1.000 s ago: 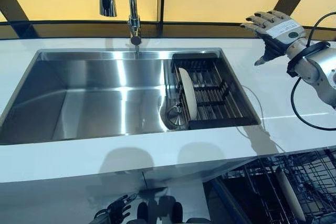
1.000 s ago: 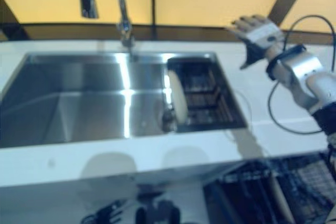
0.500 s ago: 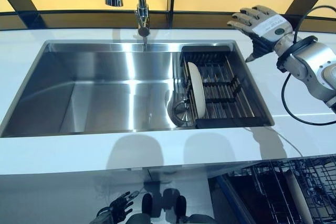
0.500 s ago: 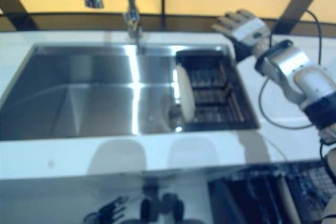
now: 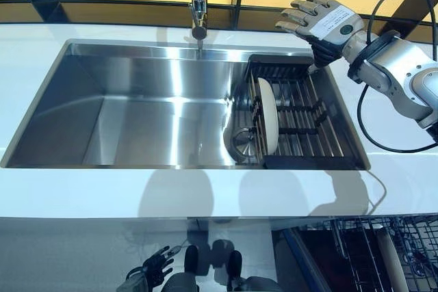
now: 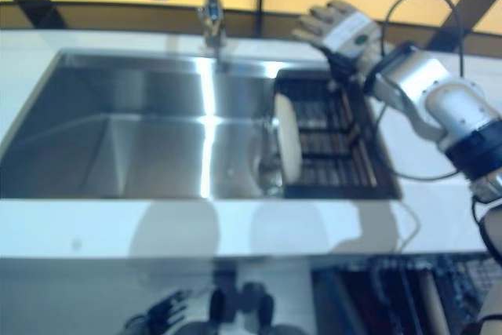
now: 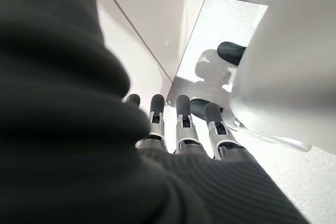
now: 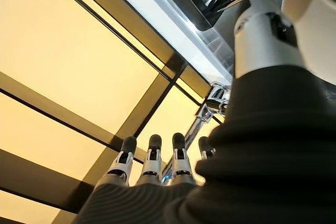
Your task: Take plates into dishwasher
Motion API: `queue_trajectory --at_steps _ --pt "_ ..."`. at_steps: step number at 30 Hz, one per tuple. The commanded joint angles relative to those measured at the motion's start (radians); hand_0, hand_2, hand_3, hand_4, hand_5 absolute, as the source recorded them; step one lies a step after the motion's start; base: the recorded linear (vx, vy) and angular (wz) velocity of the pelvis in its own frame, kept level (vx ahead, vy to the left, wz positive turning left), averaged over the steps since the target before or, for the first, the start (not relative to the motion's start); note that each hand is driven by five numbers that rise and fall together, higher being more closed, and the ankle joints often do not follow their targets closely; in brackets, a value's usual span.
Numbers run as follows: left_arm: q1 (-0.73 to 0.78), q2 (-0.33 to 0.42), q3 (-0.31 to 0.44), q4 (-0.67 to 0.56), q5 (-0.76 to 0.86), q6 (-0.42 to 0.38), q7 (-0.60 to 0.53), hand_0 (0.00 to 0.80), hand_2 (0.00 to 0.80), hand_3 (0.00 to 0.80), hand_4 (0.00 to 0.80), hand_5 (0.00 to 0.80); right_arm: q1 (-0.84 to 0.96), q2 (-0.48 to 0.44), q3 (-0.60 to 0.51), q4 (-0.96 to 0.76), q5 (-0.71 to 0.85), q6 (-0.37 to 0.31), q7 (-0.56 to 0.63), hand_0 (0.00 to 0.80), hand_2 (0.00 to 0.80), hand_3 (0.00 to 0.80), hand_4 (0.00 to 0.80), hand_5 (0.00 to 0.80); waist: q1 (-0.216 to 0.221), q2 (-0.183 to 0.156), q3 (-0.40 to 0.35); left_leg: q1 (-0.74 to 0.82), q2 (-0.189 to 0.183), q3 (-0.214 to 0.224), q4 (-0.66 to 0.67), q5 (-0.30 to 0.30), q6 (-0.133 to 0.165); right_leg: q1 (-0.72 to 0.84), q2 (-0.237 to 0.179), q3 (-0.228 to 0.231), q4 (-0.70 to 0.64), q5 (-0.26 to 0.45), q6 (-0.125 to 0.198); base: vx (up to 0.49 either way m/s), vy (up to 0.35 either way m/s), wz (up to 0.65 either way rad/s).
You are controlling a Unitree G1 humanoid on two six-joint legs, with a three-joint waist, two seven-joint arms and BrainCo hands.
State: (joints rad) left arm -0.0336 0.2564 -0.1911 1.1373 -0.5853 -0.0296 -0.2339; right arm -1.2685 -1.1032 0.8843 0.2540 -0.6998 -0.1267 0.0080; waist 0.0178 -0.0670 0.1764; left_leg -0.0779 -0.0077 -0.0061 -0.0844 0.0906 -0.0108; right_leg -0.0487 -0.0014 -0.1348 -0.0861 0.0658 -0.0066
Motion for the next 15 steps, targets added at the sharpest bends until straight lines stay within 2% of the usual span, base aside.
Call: queue_trajectory --at_steps 1,8,9,15 --pt "-0.041 0.019 0.001 0.012 -0.052 -0.025 -0.004 0.000 0.000 0.000 0.000 0.000 -0.106 0.001 0.058 -0.024 -0.017 -0.018 0.027 0.000 0.000 0.000 0.000 0.000 0.028 -0.050 -0.017 0.007 0.018 0.018 -0.003 -0.015 -0.036 -0.004 -0.042 0.020 -0.001 0.037 0.085 0.000 0.000 0.00" --pt "-0.041 0.020 -0.001 0.008 -0.055 -0.026 -0.002 0.000 0.000 0.000 0.000 0.000 -0.111 0.002 0.067 -0.036 -0.019 -0.018 0.040 0.000 0.000 0.000 0.000 0.000 0.030 -0.051 -0.015 0.007 0.017 0.018 -0.003 -0.015 -0.036 -0.004 -0.043 0.017 -0.001 0.036 0.084 0.000 0.000 0.01" --pt "-0.043 0.021 0.002 0.014 -0.059 -0.031 -0.001 0.000 0.000 0.000 0.000 0.000 -0.118 -0.001 0.092 -0.064 -0.031 -0.044 0.084 0.000 0.000 0.000 0.000 0.000 0.031 -0.057 -0.016 0.007 0.018 0.020 -0.003 -0.016 -0.036 -0.002 -0.042 0.015 -0.001 0.035 0.083 0.000 0.000 0.00" --pt "-0.049 0.022 0.003 0.018 -0.059 -0.034 -0.006 0.000 0.000 0.000 0.000 0.000 -0.132 0.007 0.107 -0.086 -0.028 -0.058 0.120 0.000 0.000 0.000 0.000 0.000 0.029 -0.059 -0.010 0.004 0.018 0.024 -0.003 -0.016 -0.037 -0.008 -0.043 0.016 -0.001 0.037 0.083 -0.011 0.003 0.00"
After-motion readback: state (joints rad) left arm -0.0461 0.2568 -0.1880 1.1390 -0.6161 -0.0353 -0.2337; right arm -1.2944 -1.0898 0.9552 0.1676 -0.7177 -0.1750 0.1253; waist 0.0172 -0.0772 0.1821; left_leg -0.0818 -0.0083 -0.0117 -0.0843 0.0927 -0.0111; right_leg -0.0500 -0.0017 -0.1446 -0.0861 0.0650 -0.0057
